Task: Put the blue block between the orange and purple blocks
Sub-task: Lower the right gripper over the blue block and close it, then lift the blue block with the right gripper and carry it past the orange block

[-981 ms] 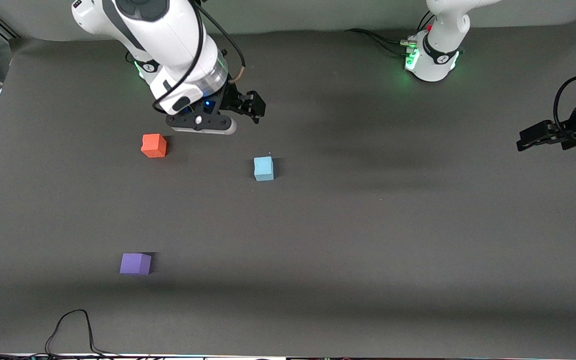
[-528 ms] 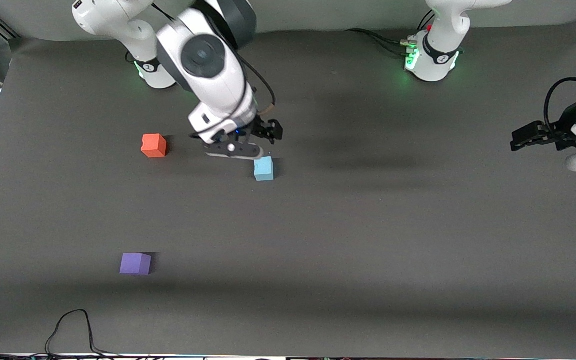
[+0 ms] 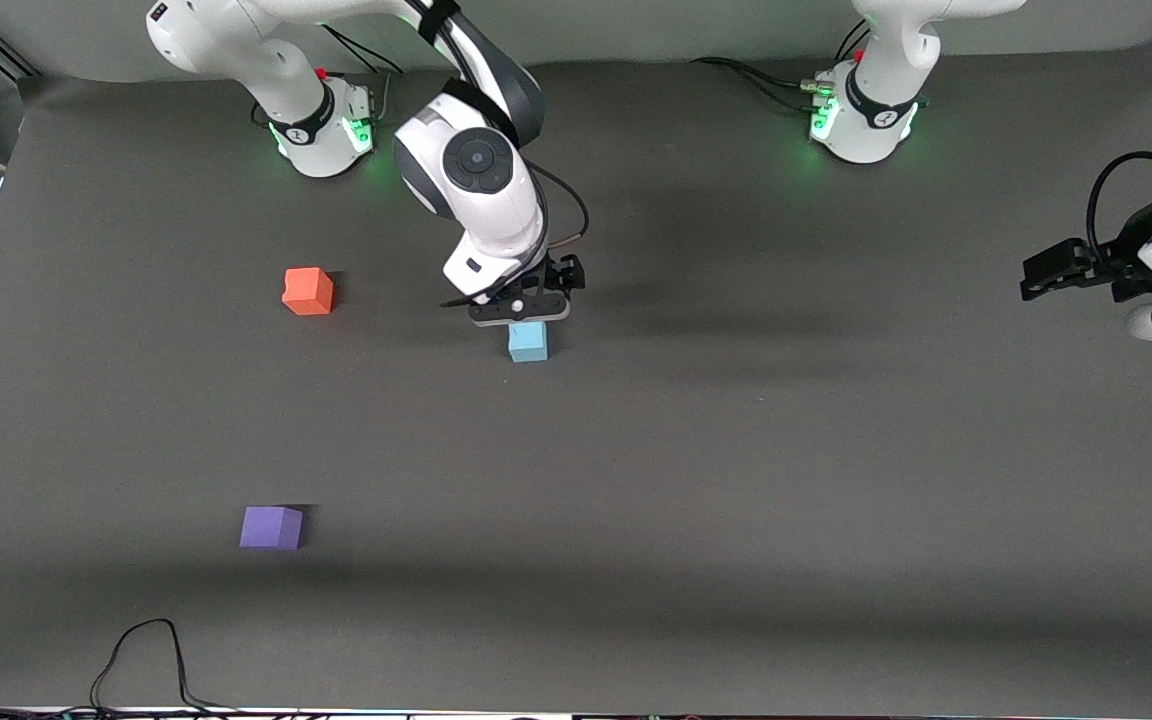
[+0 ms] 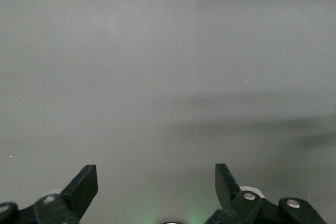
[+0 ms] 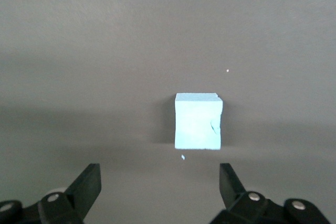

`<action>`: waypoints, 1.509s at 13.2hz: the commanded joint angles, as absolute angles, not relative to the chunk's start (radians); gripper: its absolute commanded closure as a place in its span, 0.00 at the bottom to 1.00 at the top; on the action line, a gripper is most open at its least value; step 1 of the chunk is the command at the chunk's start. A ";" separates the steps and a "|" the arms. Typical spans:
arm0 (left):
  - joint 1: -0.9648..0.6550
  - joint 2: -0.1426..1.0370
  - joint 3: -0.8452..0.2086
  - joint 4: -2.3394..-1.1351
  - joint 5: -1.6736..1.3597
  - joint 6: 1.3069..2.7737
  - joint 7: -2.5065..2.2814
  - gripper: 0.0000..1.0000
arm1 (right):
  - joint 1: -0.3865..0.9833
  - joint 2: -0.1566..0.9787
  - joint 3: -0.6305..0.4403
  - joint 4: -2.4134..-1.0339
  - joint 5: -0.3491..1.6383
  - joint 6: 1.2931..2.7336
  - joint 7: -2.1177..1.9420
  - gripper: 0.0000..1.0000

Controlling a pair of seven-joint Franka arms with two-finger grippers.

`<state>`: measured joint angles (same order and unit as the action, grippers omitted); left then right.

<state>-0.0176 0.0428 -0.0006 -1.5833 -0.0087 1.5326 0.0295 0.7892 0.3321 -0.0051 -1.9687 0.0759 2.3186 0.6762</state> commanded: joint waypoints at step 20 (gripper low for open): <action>0.011 -0.002 -0.031 -1.591 0.006 1.523 0.081 0.00 | 0.735 0.407 -0.057 -1.981 0.084 2.391 0.595 0.50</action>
<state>0.0031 0.0206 -0.0206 -1.5830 -0.0081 1.5317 0.0631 0.7633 0.4756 -0.0588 -2.0349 0.0728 2.5464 0.5930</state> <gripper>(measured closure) 0.000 0.458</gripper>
